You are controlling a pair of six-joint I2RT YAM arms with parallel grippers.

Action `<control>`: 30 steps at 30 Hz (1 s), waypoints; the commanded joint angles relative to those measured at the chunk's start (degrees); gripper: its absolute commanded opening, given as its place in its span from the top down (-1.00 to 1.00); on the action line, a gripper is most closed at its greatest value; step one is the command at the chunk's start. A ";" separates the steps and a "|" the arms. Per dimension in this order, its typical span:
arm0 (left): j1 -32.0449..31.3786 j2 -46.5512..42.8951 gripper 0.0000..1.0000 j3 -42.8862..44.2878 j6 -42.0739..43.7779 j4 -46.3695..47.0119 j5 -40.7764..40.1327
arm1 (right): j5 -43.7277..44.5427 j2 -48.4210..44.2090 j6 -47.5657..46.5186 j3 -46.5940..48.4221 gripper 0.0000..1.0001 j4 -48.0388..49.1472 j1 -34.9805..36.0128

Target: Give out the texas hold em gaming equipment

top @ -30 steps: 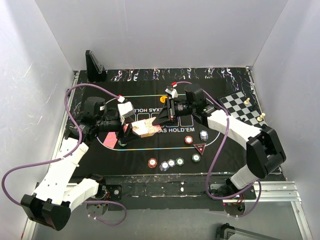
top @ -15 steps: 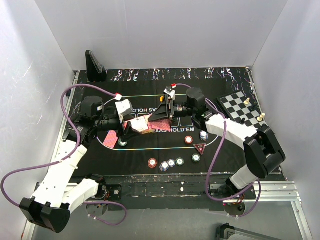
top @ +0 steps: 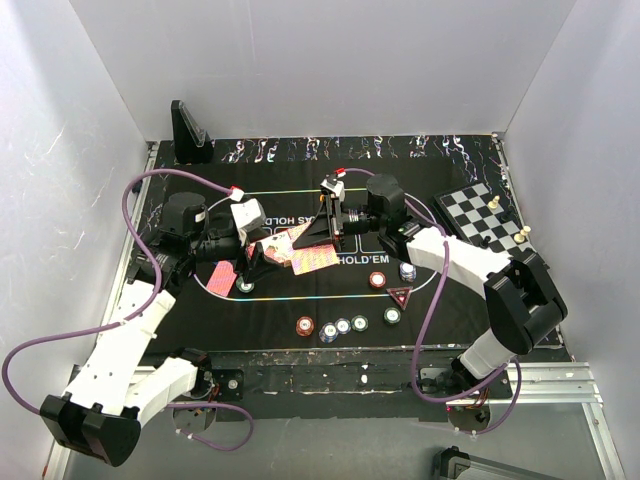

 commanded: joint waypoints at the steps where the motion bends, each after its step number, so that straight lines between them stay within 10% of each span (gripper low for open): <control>1: -0.22 -0.67 1.00 -0.16 0.63 1.81 2.09 | 0.72 -0.13 -1.16 3.49 0.86 -0.59 0.82; 4: -0.13 -0.67 0.91 -0.43 1.33 1.55 2.09 | 0.98 0.05 -0.99 3.57 0.97 -0.86 0.82; 10: -0.22 0.73 0.08 -0.34 2.92 1.20 2.09 | 1.34 1.89 1.82 4.01 0.97 1.42 1.60; 30: -4.70 5.83 -0.52 -0.08 10.12 -0.12 1.22 | 0.55 4.62 5.26 5.68 0.97 5.65 2.31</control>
